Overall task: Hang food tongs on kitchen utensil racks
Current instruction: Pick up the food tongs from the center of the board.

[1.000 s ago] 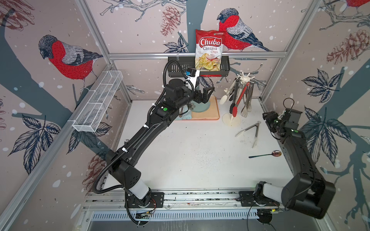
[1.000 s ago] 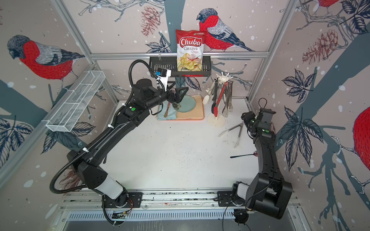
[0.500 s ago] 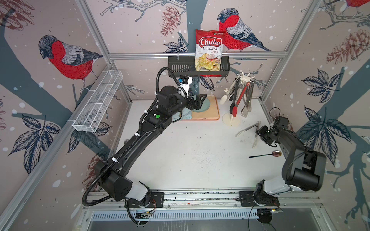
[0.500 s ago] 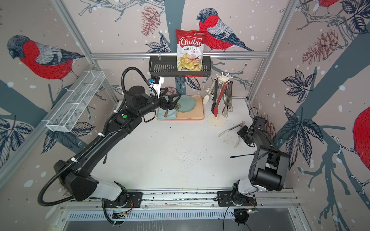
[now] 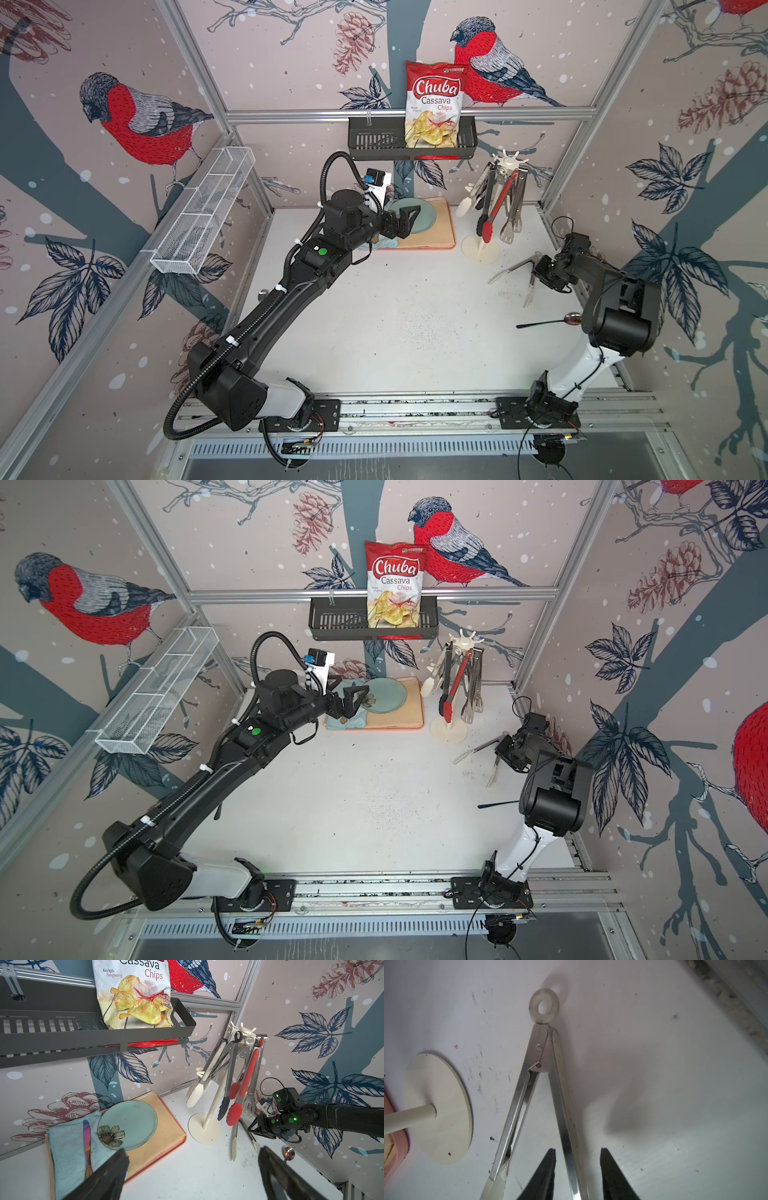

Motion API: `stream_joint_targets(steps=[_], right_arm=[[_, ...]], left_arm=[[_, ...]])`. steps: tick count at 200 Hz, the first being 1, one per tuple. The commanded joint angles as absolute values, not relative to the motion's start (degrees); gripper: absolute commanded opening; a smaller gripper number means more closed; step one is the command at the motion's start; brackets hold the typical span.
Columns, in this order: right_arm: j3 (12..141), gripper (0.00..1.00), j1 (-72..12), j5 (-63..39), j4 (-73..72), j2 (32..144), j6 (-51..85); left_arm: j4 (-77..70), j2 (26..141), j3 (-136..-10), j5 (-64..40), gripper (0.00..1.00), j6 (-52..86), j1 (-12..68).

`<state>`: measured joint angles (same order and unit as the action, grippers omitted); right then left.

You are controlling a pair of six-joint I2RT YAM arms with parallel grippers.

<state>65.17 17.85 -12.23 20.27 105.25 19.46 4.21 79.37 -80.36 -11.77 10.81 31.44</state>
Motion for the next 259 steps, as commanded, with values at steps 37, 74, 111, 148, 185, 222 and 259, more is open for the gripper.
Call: stream_joint_targets(steps=[37,74,111,148,185,222,259], right_arm=[[70.05,0.33,16.0,-8.86,22.51,109.62,15.48],[71.4,0.24,15.31,-5.34,23.54,110.68,12.61],[71.58,0.22,15.02,-4.2,23.74,111.36,10.14],[71.72,0.12,14.7,-3.52,23.36,111.75,8.22],[72.2,0.02,13.82,-1.08,23.4,109.36,4.76],[71.92,0.0,13.66,1.0,22.49,104.92,1.09],[67.44,0.0,14.81,0.88,16.71,97.03,-5.09]], left_arm=[[3.43,78.66,-79.75,-10.79,0.96,11.59,30.93],[3.71,78.57,-79.28,-10.72,0.96,11.38,30.72],[4.18,78.24,-78.93,-10.63,0.96,11.14,30.33],[4.41,78.07,-78.95,-10.83,0.96,10.89,30.05],[5.14,77.87,-79.11,-10.75,0.96,10.14,29.63],[5.49,77.81,-79.61,-10.91,0.96,9.89,29.18],[5.36,77.44,-79.39,-11.28,0.96,9.77,28.94]])
